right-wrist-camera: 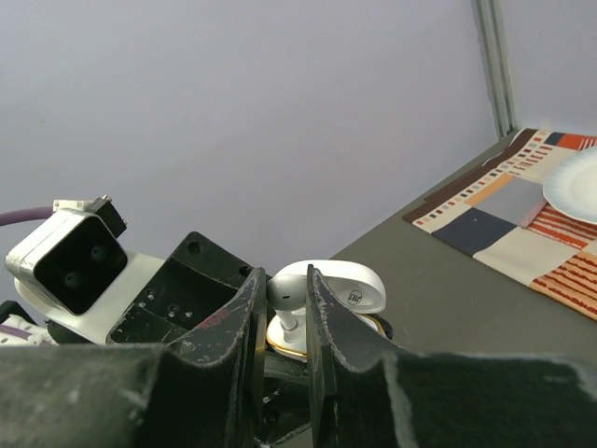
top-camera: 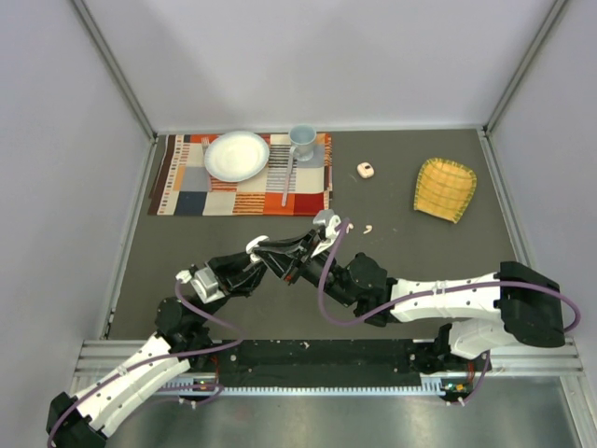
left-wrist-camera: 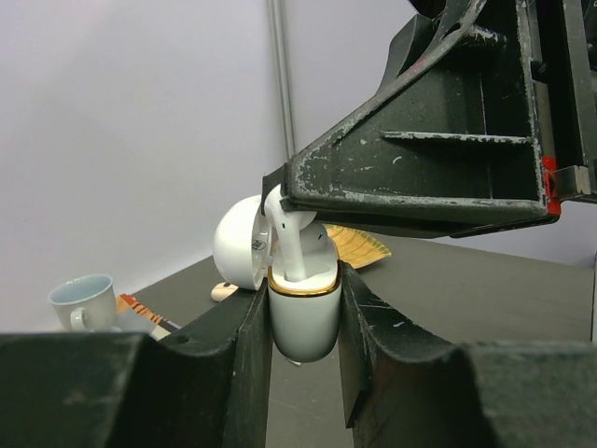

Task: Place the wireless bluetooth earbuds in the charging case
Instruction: Insert the left earbud into the left side groove of the charging case.

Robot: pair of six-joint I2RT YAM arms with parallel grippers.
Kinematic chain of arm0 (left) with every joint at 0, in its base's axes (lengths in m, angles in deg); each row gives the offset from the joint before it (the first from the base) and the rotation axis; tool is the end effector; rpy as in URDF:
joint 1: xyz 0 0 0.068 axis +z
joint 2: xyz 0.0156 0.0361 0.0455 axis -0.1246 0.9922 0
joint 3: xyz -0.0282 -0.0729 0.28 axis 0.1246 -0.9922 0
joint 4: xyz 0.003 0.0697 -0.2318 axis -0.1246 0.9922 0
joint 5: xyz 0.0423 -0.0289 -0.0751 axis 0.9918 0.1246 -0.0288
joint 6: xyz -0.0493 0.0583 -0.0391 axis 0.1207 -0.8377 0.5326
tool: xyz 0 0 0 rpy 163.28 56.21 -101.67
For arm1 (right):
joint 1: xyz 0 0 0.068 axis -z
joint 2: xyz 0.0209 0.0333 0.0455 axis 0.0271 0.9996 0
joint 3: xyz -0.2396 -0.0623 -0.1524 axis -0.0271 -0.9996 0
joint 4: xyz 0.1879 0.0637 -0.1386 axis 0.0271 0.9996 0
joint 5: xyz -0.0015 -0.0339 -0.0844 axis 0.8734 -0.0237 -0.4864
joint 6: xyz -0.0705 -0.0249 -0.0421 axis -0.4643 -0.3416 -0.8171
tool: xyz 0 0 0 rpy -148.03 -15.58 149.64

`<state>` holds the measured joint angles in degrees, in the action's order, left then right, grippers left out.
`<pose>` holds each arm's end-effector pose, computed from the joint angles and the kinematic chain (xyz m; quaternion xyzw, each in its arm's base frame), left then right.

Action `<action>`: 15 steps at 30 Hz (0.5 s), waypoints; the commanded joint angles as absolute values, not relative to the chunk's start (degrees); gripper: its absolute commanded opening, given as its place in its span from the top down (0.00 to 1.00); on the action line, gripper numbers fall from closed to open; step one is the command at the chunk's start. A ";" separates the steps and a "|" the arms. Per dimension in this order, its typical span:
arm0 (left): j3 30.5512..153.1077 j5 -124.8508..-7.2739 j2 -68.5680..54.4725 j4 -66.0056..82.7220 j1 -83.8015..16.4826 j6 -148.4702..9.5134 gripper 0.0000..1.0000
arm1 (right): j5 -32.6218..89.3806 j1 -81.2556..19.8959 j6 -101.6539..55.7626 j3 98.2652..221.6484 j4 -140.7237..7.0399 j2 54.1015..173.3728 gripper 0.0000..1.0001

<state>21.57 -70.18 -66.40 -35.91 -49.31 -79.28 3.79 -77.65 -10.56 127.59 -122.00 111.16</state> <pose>0.0674 -0.0830 0.2739 0.2543 0.4182 -0.3739 0.7878 0.0983 0.3049 0.3585 -0.1668 0.5602 0.5389 0.6066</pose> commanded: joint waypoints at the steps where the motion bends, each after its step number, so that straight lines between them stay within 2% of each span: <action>1: 17.02 -70.28 -66.02 -42.71 -49.35 -78.16 1.00 | 3.07 -78.72 -12.18 130.20 -120.88 111.05 1.00; 15: 16.67 -69.49 -66.02 -43.68 -49.35 -77.81 1.00 | -1.66 -81.53 -18.24 130.37 -118.59 111.32 1.00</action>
<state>21.57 -70.14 -65.90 -36.52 -49.31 -78.42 1.62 -79.11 -13.90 127.96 -120.78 111.16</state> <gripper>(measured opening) 0.339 0.182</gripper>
